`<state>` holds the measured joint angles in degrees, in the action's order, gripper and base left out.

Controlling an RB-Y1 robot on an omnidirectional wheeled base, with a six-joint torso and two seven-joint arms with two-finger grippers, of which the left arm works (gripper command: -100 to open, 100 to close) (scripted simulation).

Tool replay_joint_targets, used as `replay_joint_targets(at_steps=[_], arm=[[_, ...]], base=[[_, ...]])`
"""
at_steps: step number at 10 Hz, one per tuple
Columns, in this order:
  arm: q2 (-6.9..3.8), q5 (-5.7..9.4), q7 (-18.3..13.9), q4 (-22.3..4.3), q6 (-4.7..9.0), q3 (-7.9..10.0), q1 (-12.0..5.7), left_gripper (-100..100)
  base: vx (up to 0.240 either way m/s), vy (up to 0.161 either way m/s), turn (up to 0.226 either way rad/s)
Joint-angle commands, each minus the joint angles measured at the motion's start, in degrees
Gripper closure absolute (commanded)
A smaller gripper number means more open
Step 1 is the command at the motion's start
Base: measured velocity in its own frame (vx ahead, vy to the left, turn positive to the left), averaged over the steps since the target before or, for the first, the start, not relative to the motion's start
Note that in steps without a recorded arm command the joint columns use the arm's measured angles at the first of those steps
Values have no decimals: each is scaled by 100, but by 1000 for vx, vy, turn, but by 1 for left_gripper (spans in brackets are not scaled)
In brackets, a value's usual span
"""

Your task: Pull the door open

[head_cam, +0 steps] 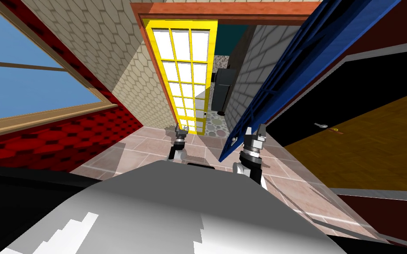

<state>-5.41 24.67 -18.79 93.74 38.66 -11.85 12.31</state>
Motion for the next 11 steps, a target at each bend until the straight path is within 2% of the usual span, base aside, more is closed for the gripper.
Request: replay_joint_targets(at_steps=[1, 2, 3, 6, 7, 11], arm=[[-17, 114, -114, -183, 88, -51, -66, -100], [-19, 182, -174, -288, 133, -84, -104, -100], [-23, 319, -295, -496, 225, -150, -181, -100], [-29, 524, -477, -809, 362, -248, -296, -100], [-33, 661, -598, -1018, 454, -314, -372, -100], [-28, 935, -840, -1434, 637, -446, -525, -100]], base=[[38, 56, -21], [41, 44, -26], [55, 57, -47], [67, 55, -29], [77, 62, -38], [69, 46, -35]])
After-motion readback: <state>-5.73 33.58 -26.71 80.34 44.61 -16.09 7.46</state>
